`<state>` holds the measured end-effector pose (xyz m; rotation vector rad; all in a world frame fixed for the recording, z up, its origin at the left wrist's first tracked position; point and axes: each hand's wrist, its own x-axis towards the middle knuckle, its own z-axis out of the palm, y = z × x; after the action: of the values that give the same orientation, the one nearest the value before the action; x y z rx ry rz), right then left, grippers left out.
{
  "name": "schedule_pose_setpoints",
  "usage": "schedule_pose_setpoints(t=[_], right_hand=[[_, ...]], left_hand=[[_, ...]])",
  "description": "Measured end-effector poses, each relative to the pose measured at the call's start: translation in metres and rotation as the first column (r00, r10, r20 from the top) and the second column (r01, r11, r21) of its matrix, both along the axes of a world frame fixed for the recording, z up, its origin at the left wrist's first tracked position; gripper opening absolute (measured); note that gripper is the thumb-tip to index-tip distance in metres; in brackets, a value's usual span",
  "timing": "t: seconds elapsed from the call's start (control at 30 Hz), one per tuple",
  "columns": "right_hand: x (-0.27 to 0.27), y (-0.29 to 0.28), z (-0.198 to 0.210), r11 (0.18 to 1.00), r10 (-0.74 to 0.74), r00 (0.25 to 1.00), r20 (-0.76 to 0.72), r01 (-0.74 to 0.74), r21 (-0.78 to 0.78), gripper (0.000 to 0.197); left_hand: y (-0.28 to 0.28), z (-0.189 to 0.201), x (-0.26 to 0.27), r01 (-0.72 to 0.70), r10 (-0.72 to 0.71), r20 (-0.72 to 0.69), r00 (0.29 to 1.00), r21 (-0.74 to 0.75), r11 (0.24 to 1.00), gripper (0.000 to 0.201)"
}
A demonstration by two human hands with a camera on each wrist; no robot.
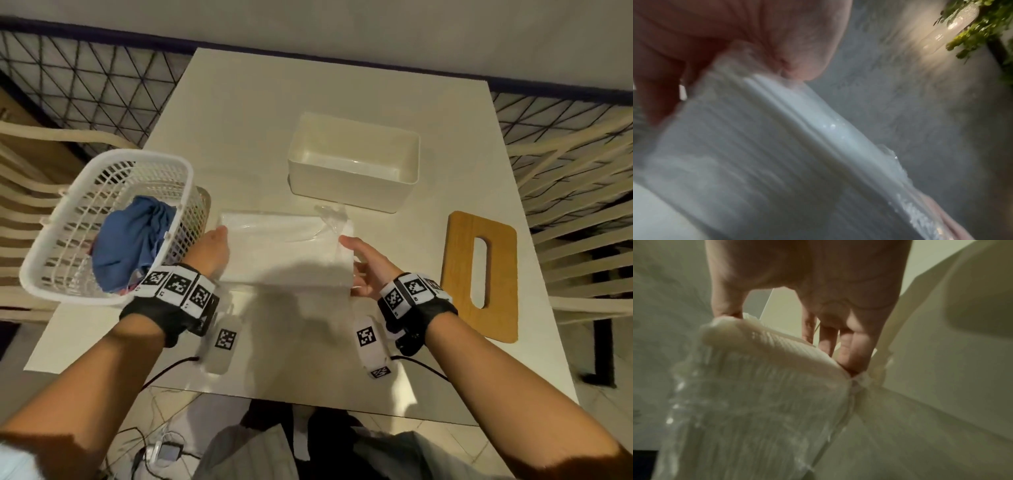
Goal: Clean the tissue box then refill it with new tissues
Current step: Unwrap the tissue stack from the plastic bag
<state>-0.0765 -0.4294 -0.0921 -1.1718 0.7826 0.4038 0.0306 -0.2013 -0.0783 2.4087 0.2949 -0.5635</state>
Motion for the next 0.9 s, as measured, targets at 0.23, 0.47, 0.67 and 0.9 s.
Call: schedule_pose_setpoints(t=[0.23,0.47,0.67,0.9], right_hand=[[0.003,0.005,0.002,0.992,0.100,0.995,-0.016,-0.101,-0.078,0.033],[0.002,-0.010,0.000,0.992,-0.055,0.996,-0.071,0.046,-0.118,0.038],[-0.014,-0.029,0.000,0.998,-0.053,0.992,-0.114,0.058,0.039,0.065],[-0.016,-0.039,0.019,0.991,0.032,0.997,-0.067,-0.040,-0.128,0.029]], left_hand=[[-0.005,0.004,-0.015,0.051,-0.054,0.086,0.995,0.036,0.998,0.047],[-0.008,0.007,-0.008,0.079,-0.094,0.111,0.989,0.131,0.988,0.039],[-0.003,-0.002,-0.009,0.094,-0.102,0.067,0.993,0.109,0.990,0.051],[-0.003,0.000,-0.006,0.269,-0.304,0.141,0.942,0.223,0.937,0.035]])
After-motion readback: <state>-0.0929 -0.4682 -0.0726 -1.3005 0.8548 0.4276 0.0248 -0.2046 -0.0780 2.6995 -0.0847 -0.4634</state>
